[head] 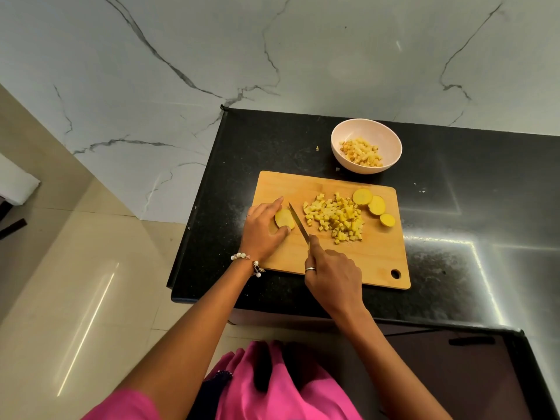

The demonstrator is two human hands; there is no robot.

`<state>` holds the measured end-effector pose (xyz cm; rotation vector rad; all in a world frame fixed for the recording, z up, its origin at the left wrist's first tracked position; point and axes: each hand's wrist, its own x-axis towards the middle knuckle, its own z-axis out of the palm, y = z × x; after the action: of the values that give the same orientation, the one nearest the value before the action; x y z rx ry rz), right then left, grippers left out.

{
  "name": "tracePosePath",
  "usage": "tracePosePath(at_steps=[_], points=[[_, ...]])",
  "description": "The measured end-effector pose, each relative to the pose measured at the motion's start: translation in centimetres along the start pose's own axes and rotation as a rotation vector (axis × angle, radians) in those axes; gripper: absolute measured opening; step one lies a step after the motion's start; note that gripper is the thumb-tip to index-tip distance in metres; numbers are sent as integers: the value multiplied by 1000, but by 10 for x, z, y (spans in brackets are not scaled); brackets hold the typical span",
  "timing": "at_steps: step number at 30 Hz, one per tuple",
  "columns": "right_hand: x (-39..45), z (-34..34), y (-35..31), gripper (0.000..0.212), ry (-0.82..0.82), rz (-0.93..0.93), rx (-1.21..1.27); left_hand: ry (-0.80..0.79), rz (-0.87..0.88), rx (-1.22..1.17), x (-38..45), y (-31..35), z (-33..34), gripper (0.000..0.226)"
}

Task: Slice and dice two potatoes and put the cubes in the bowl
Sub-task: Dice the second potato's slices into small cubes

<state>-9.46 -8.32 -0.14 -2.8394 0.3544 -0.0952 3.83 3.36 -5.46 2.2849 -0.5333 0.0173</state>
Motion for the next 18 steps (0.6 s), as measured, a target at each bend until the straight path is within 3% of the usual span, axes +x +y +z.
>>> tracePosePath(at_steps=[18], points=[[-1,27,-13,63,-109,-68,-220,43,1,-24,-1,4,-2,65]])
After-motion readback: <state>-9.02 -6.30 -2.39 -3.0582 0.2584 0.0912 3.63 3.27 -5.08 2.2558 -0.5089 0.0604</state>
